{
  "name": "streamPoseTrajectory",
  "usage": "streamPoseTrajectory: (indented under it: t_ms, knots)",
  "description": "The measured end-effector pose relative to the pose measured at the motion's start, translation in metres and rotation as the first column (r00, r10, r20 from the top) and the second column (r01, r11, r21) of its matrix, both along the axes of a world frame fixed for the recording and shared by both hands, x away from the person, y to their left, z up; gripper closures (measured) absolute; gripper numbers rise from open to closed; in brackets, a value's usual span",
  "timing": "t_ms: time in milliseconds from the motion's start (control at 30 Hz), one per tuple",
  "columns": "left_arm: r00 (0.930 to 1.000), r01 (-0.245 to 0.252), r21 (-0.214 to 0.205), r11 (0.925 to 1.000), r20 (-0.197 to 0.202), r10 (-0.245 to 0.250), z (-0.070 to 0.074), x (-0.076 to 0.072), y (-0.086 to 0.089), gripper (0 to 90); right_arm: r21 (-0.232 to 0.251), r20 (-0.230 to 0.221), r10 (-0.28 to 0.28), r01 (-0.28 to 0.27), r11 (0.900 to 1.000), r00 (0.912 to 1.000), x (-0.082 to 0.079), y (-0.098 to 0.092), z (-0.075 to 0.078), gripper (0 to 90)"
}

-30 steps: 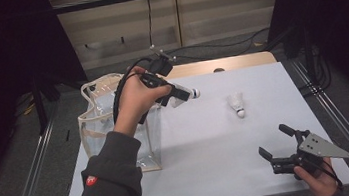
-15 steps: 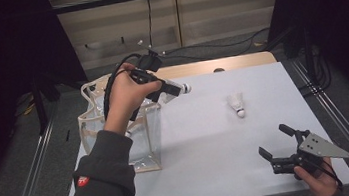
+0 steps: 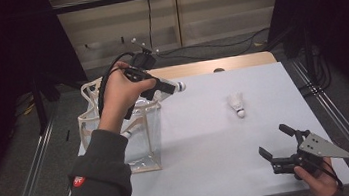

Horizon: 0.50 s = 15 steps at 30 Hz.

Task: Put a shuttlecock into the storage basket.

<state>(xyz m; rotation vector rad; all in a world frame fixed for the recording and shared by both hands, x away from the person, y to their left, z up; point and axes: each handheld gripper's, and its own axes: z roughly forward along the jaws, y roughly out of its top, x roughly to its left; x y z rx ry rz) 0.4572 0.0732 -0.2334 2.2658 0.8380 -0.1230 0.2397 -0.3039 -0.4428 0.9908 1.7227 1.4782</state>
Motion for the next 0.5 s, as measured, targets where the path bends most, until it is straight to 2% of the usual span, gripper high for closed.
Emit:
streamPoseTrajectory:
  t_ms: [500]
  knots:
    - [0.9997,-0.025,0.008,0.9997,0.003,0.025,0.004,0.003,0.012,88.6,-0.002,-0.002,0.002,-0.002,1.0,1.0,0.0,0.0,0.0,1.0]
